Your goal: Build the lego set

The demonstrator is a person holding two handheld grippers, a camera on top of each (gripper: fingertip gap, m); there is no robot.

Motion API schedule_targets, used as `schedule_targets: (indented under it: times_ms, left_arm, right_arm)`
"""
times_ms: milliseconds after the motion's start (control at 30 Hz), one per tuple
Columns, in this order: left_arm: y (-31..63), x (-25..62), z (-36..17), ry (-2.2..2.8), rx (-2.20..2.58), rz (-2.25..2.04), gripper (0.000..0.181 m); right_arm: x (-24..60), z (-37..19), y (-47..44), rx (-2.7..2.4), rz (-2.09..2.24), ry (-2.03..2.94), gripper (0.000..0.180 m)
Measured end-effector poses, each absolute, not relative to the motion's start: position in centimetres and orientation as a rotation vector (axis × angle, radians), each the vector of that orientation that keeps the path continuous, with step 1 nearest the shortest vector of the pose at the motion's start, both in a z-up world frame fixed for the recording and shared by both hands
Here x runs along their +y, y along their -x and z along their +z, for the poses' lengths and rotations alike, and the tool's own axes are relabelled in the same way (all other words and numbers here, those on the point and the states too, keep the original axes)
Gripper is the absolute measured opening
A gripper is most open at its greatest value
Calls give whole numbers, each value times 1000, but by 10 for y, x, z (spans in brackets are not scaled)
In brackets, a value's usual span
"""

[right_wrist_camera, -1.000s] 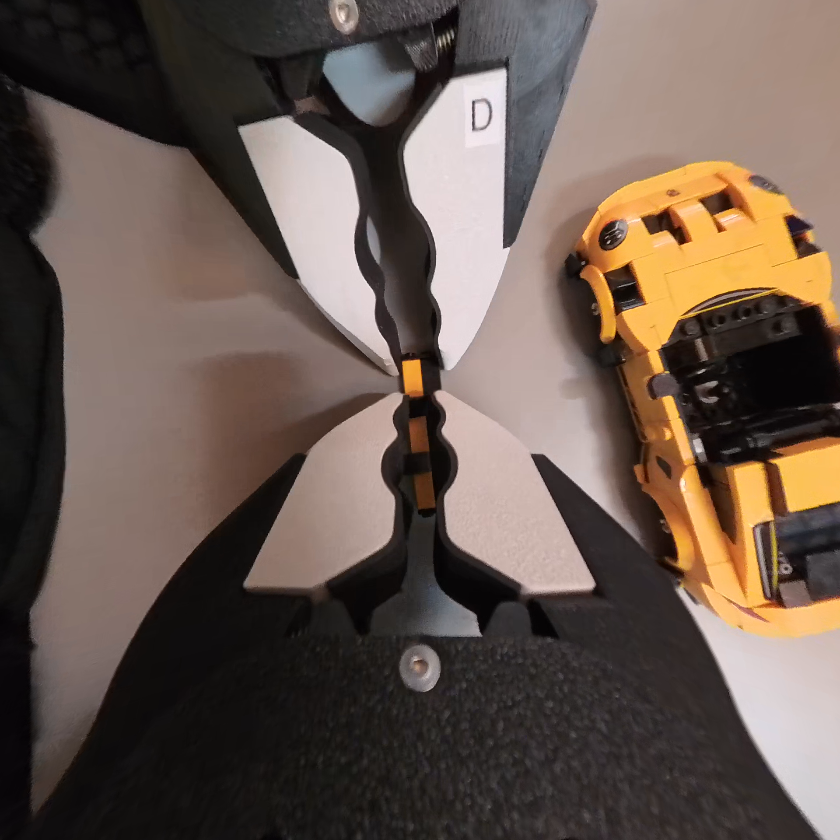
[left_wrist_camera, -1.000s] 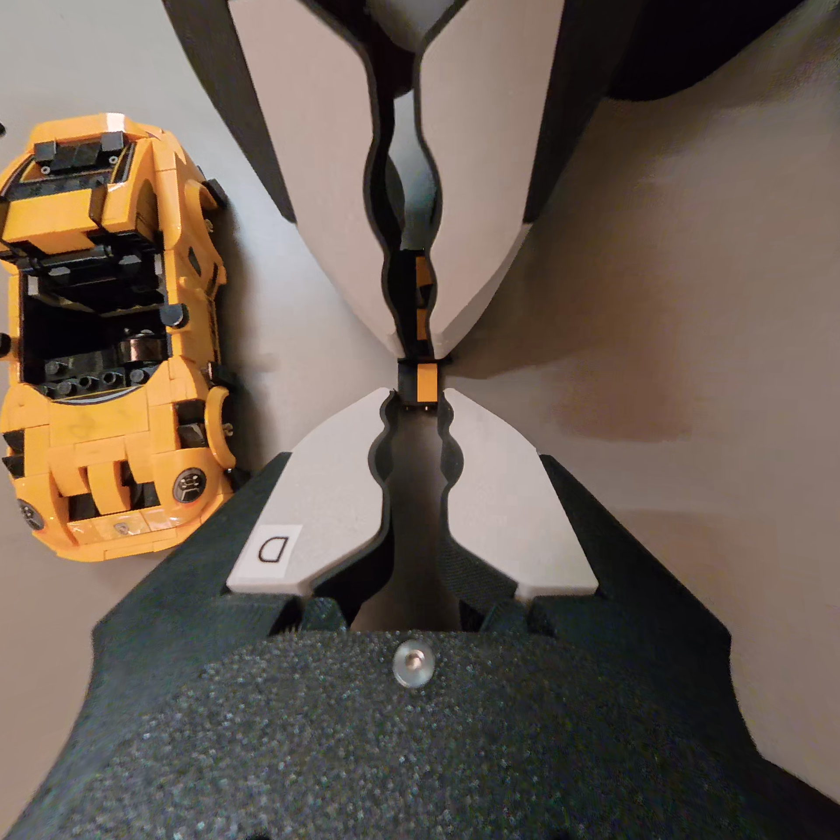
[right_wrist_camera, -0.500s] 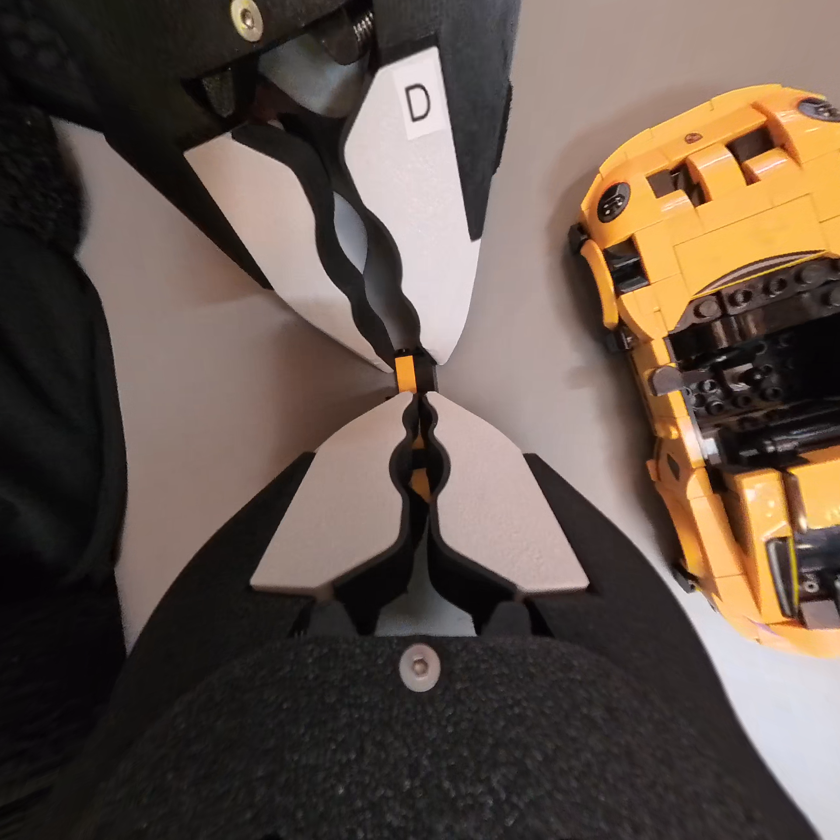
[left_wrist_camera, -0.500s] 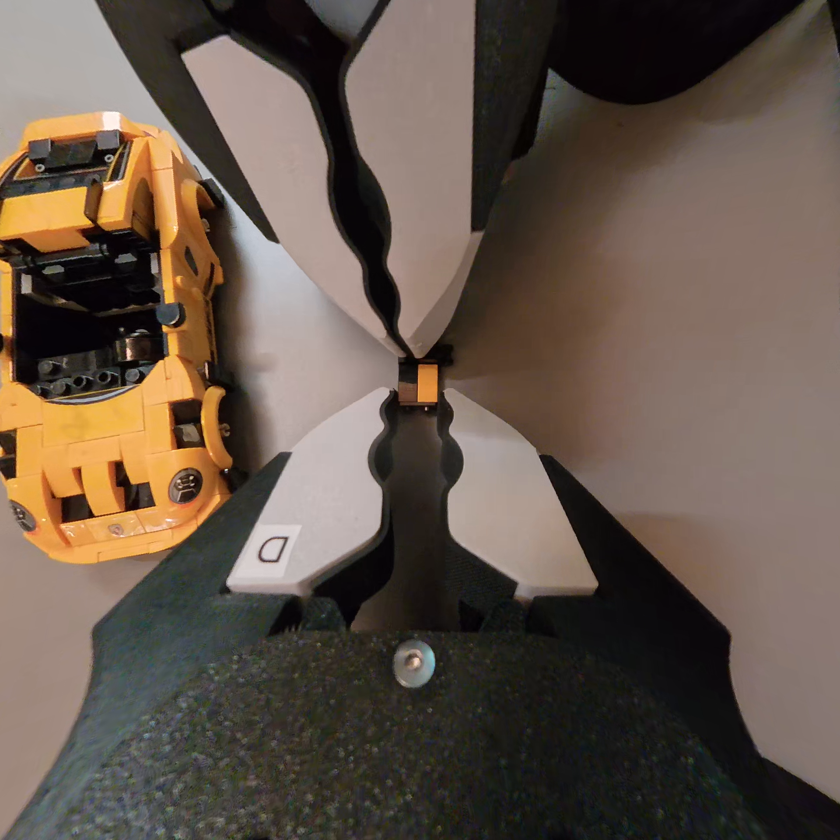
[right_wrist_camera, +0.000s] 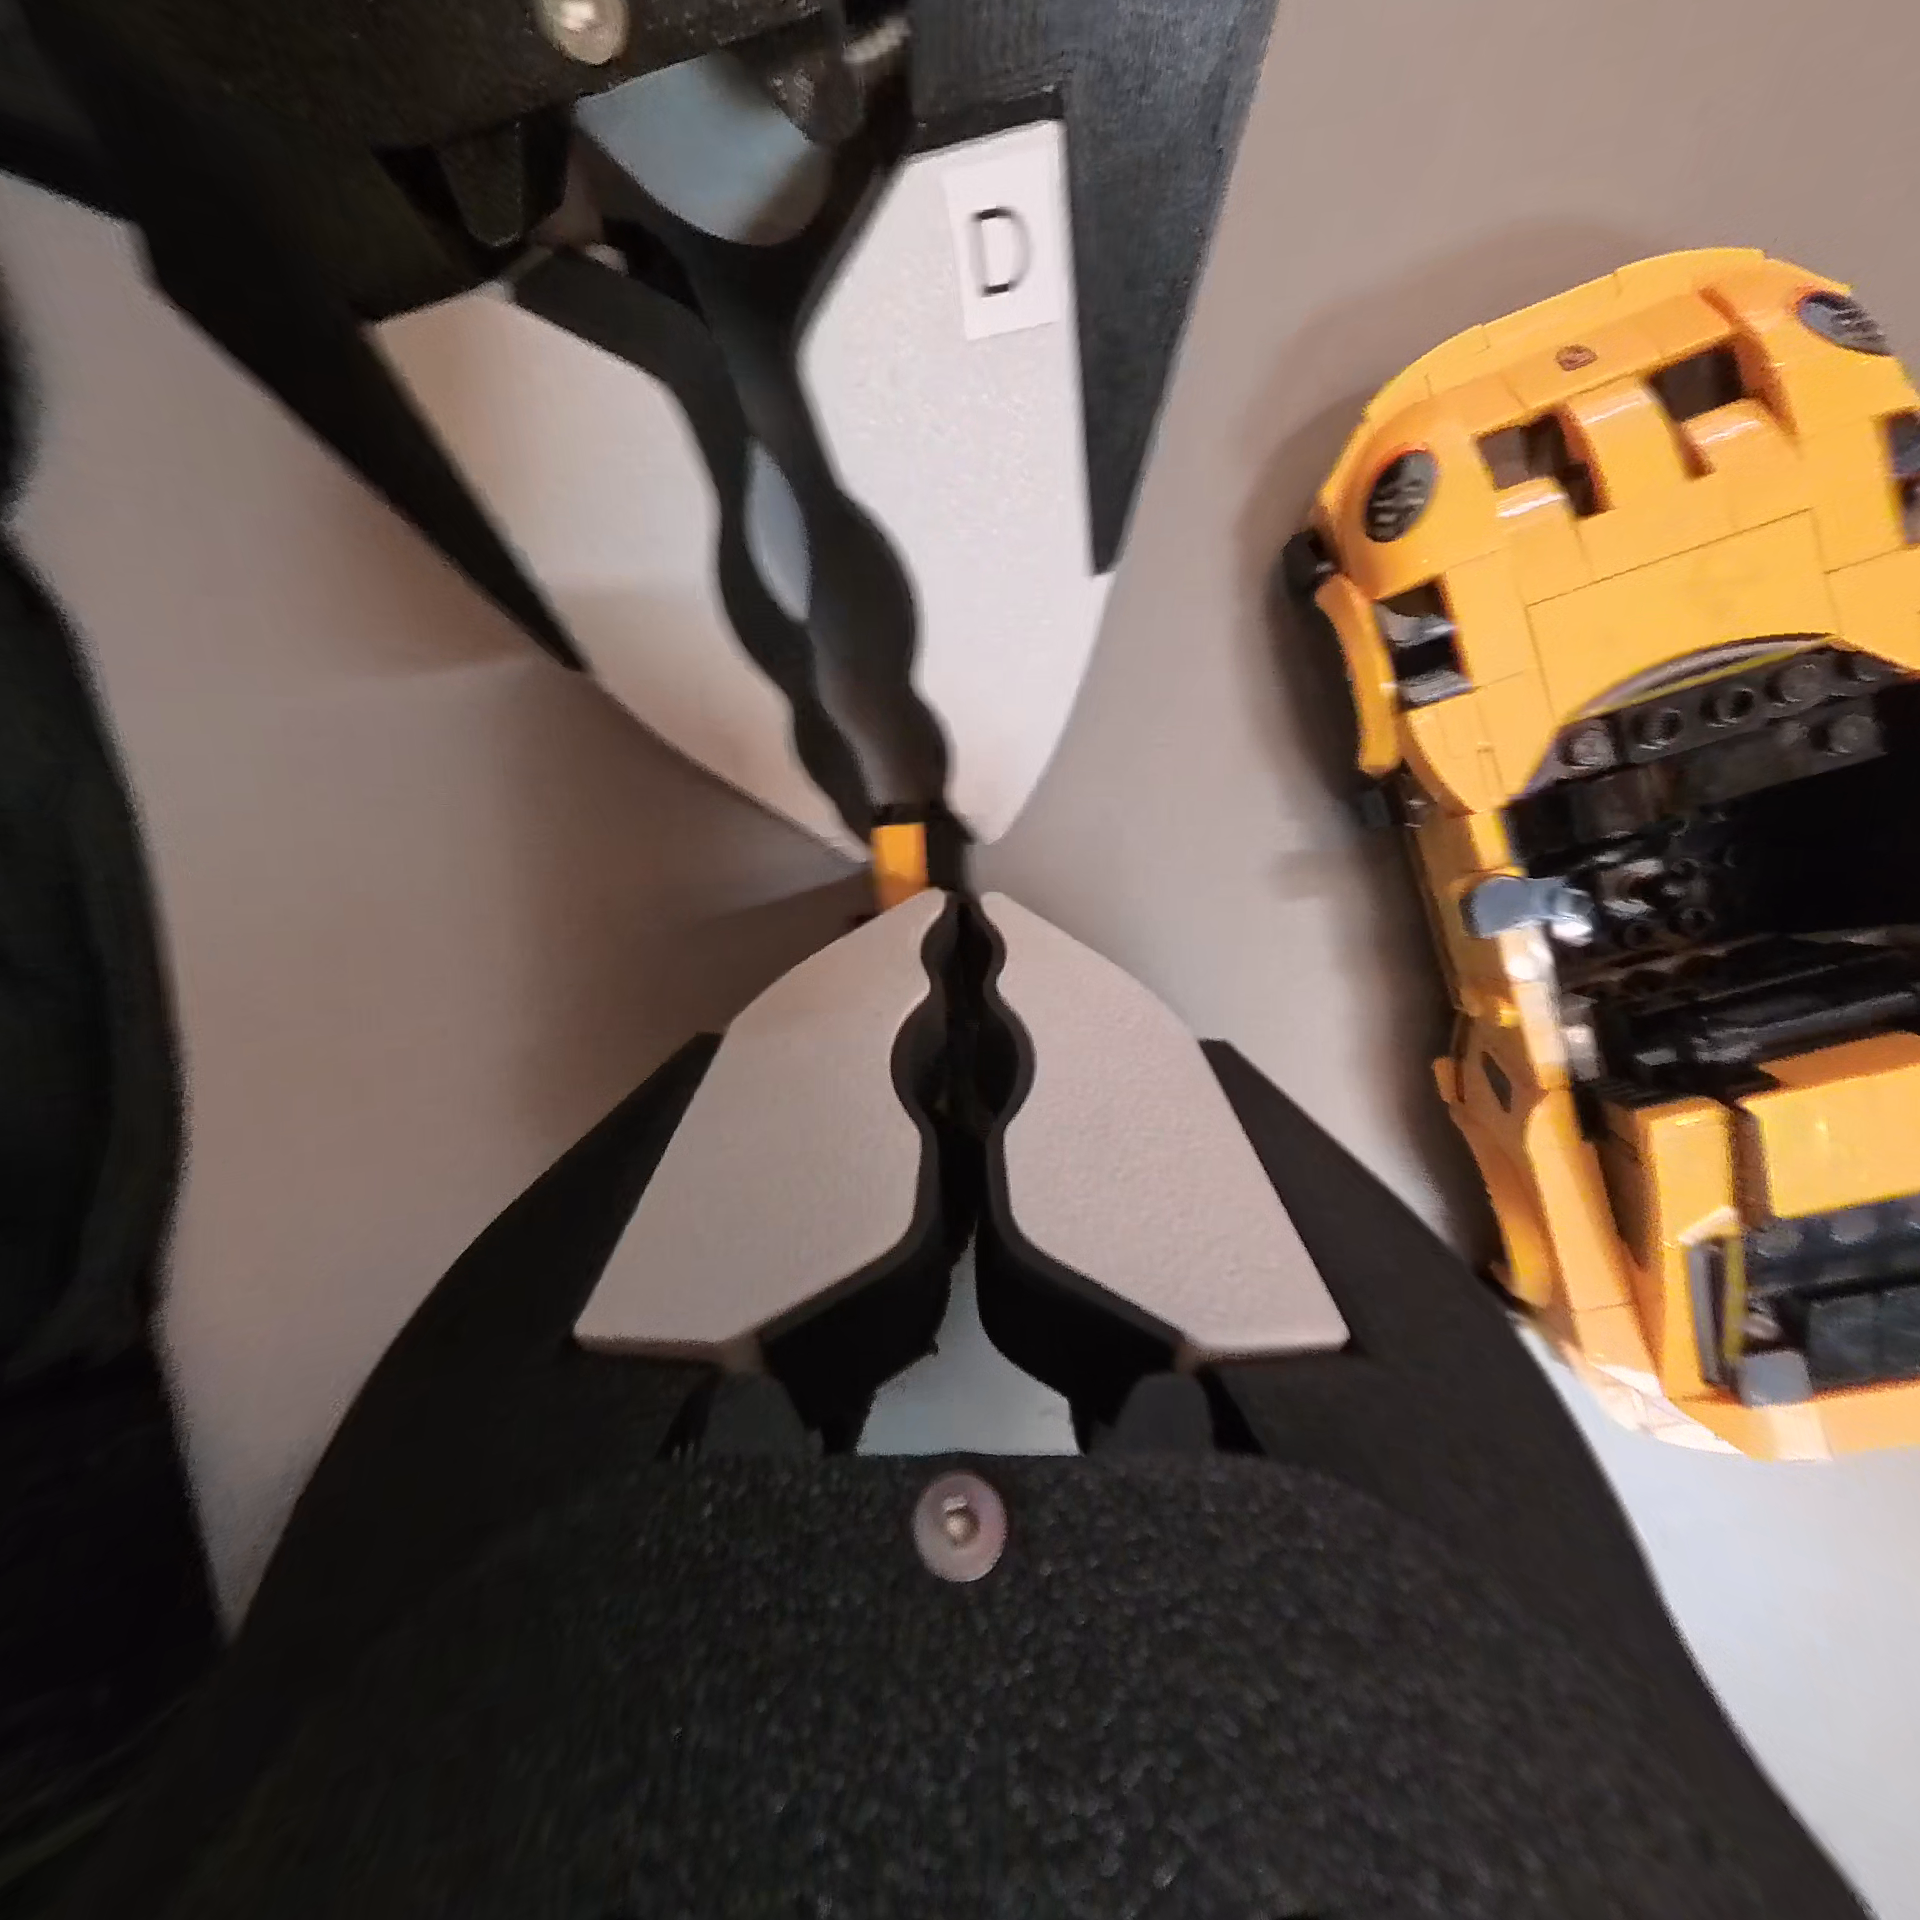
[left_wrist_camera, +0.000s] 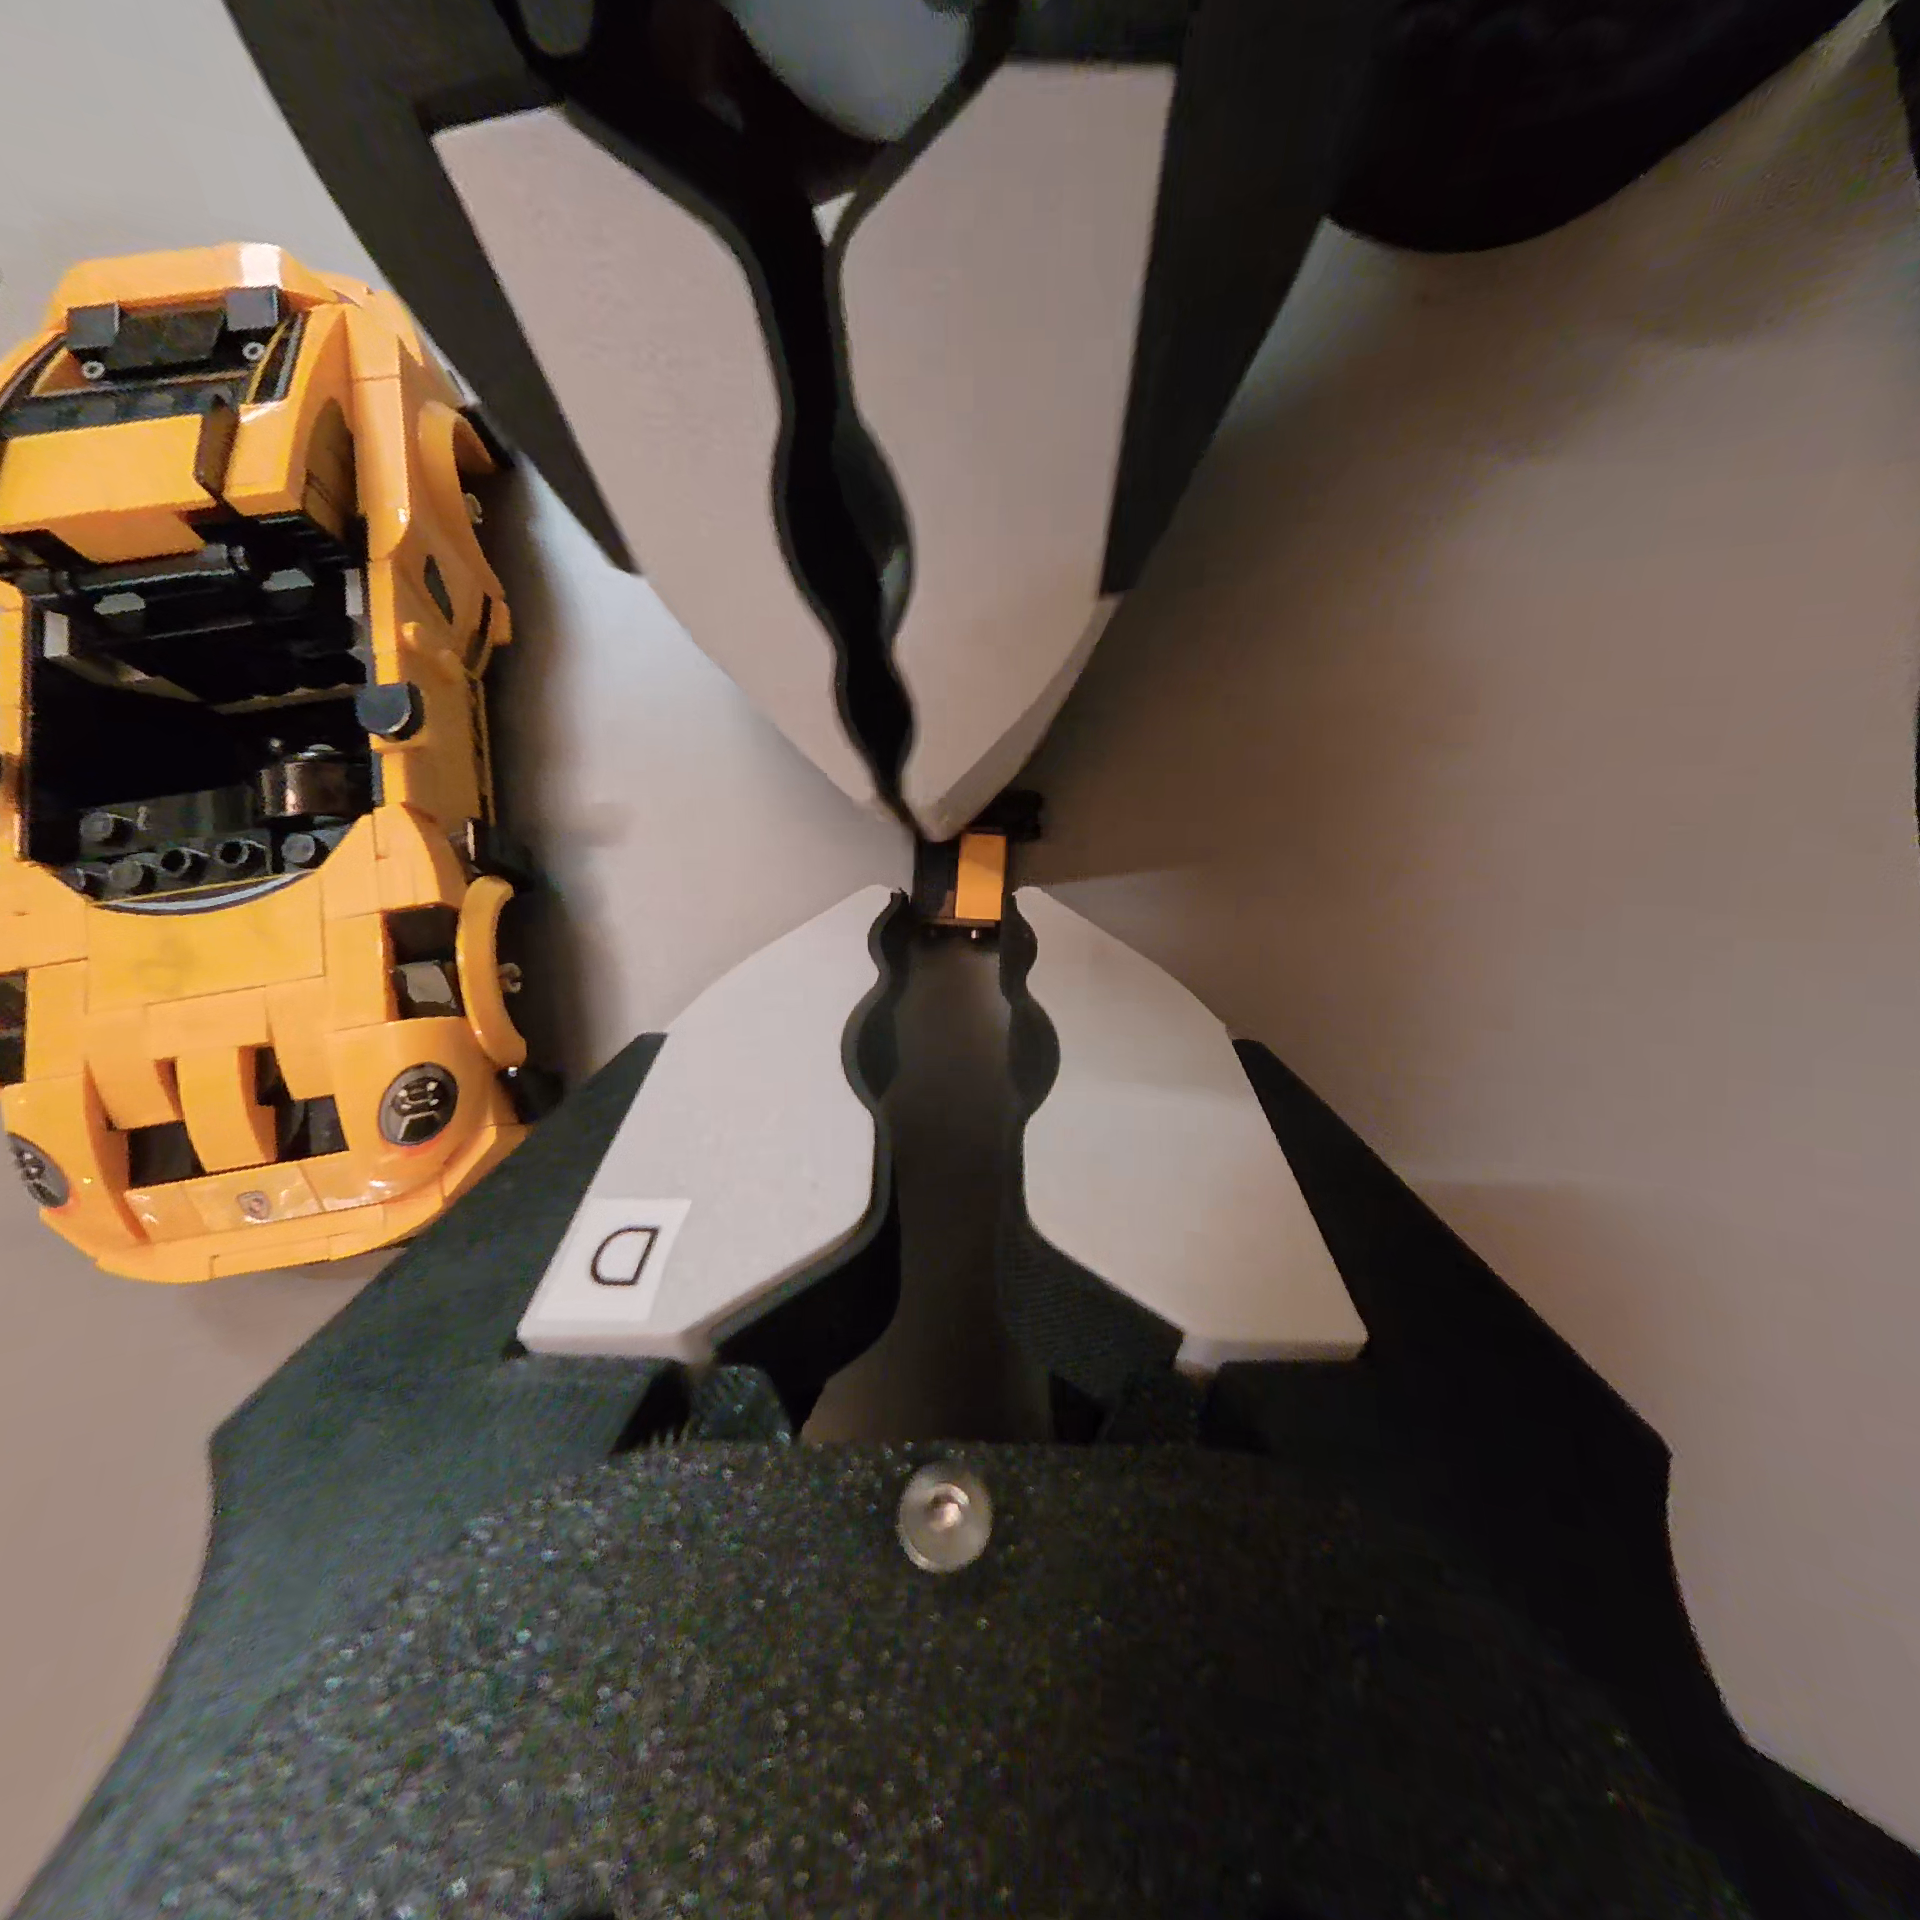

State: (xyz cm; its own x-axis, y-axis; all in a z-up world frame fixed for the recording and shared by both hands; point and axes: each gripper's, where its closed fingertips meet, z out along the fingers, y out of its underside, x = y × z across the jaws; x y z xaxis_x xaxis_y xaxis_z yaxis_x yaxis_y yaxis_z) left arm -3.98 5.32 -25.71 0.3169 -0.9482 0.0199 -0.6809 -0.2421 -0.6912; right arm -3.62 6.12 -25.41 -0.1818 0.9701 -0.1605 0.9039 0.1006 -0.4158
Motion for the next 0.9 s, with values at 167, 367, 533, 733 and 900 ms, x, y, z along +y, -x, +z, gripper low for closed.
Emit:
schedule_targets:
  times_ms: [167,367,533,733,900]
  left_arm:
    - [45,59,-257,1998,1429,-516,0]
    - [46,56,-257,1995,1443,-563,7]
    - [50,49,-251,1996,1437,-653,17]
    - [50,35,-235,1979,1435,-767,22]
    - [45,24,-245,1996,1500,-750,19]
  right_arm:
    - [62,-258,28,-2184,653,1911,0]
    - [68,-242,32,-2012,770,1937,0]
    - [52,-234,32,-1918,892,1828,16]
    - [38,-237,38,-1943,802,1729,8]
    - [38,-248,38,-1950,726,1763,0]
